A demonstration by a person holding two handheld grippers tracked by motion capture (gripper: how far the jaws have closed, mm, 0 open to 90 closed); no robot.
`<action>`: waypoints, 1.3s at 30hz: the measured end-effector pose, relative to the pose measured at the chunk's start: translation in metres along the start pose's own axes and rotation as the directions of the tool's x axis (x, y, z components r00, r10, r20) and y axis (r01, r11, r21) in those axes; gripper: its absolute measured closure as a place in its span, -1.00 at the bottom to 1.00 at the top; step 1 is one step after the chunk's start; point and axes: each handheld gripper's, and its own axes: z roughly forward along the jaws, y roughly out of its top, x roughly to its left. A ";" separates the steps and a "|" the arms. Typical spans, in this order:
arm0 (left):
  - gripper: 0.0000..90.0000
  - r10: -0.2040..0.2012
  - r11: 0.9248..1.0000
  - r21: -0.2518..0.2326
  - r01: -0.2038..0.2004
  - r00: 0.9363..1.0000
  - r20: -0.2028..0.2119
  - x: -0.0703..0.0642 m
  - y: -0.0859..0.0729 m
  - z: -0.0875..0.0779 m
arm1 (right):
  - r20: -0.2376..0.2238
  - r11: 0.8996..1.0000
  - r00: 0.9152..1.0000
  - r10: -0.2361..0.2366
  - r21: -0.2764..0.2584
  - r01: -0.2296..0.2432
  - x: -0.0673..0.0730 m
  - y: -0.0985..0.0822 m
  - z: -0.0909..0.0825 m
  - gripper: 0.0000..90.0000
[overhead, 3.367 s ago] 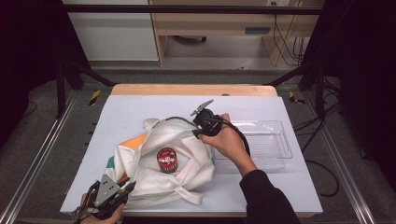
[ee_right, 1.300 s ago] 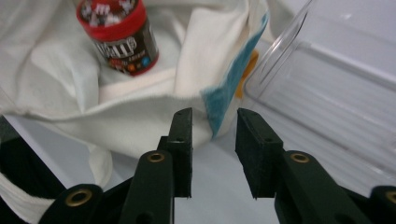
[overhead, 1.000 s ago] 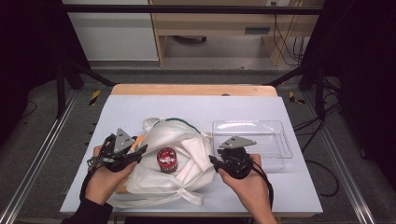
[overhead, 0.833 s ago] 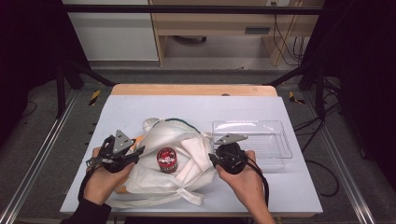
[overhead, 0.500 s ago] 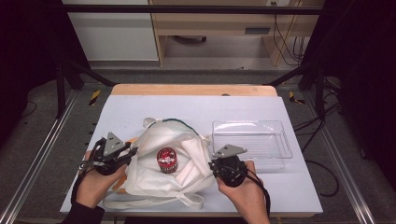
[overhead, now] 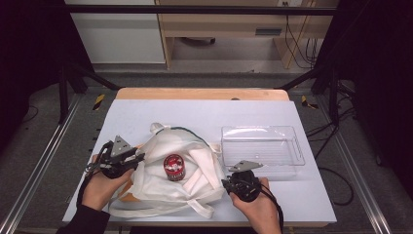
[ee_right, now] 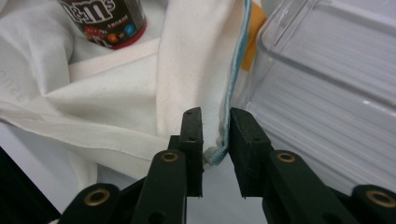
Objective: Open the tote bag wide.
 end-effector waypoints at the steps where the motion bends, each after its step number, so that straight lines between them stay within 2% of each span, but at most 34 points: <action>1: 0.58 0.000 1.000 0.001 0.000 1.000 0.000 0.001 0.000 0.001 | -0.003 1.000 1.000 0.001 0.003 -0.001 -0.001 -0.001 0.002 0.67; 3: 0.71 -0.008 1.000 0.005 0.008 1.000 0.003 0.003 -0.001 0.002 | -0.008 1.000 1.000 0.012 0.000 -0.012 -0.002 -0.002 0.004 0.69; 5: 0.77 -0.014 1.000 0.007 0.014 1.000 0.002 0.005 -0.001 0.004 | -0.004 1.000 1.000 -0.007 0.003 0.007 -0.002 -0.003 0.006 0.75; 6: 0.78 -0.018 1.000 0.008 0.018 1.000 0.002 0.006 -0.002 0.004 | -0.003 1.000 1.000 0.006 0.008 -0.006 -0.001 -0.003 0.006 0.77; 8: 0.79 -0.034 0.999 0.001 0.034 0.999 0.004 0.008 -0.002 0.004 | 0.008 1.000 1.000 -0.021 0.013 0.021 -0.001 -0.003 0.007 0.80; 11: 0.79 -0.034 0.999 -0.012 0.034 0.999 -0.002 0.008 0.000 0.000 | 0.027 0.999 0.999 -0.044 0.014 0.044 0.000 -0.003 0.008 0.85; 16: 0.80 -0.025 0.997 -0.068 0.022 0.999 -0.045 0.012 0.015 -0.019 | 0.042 0.999 0.998 -0.051 -0.013 0.051 -0.002 -0.003 -0.004 0.88; 19: 0.81 -0.014 0.994 -0.106 0.005 0.997 -0.081 0.015 0.027 -0.033 | 0.047 0.999 0.999 -0.023 -0.030 0.024 -0.004 -0.005 -0.017 0.89; 20: 0.81 -0.007 0.993 -0.119 -0.005 0.995 -0.102 0.016 0.031 -0.039 | 0.051 0.999 0.998 -0.030 -0.033 0.032 -0.006 -0.006 -0.020 0.89; 21: 0.81 -0.004 0.992 -0.123 -0.010 0.994 -0.111 0.018 0.033 -0.042 | 0.052 0.999 0.999 -0.013 -0.042 0.015 -0.008 -0.008 -0.026 0.89; 22: 0.81 -0.013 0.992 -0.127 -0.001 0.994 -0.112 0.019 0.034 -0.042 | 0.053 0.999 0.998 -0.013 -0.044 0.015 -0.011 -0.010 -0.029 0.89; 24: 0.81 -0.020 0.994 -0.109 0.008 0.994 -0.108 0.021 0.030 -0.035 | 0.052 0.999 0.999 -0.004 -0.036 0.006 -0.016 -0.015 -0.029 0.89; 26: 0.81 -0.036 0.996 -0.083 0.027 0.994 -0.101 0.022 0.021 -0.022 | 0.044 1.000 0.999 0.011 -0.013 -0.010 -0.019 -0.018 -0.023 0.89; 30: 0.82 -0.063 0.997 -0.040 0.060 0.995 -0.082 0.023 0.002 -0.004 | 0.055 1.000 0.998 -0.020 0.019 0.019 -0.017 -0.020 -0.012 0.89; 33: 0.83 -0.083 0.996 -0.012 0.083 0.994 -0.076 0.027 -0.011 0.006 | 0.054 0.999 0.998 -0.018 0.027 0.017 -0.019 -0.022 -0.009 0.89; 35: 0.83 -0.110 0.994 -0.012 0.109 0.992 -0.067 0.030 -0.020 0.010 | 0.048 0.999 0.999 -0.008 0.042 0.006 -0.019 -0.023 -0.005 0.89; 39: 0.83 -0.117 0.993 -0.013 0.117 0.991 -0.068 0.029 -0.028 0.012 | 0.049 0.999 0.999 -0.011 0.051 0.008 -0.019 -0.023 -0.001 0.89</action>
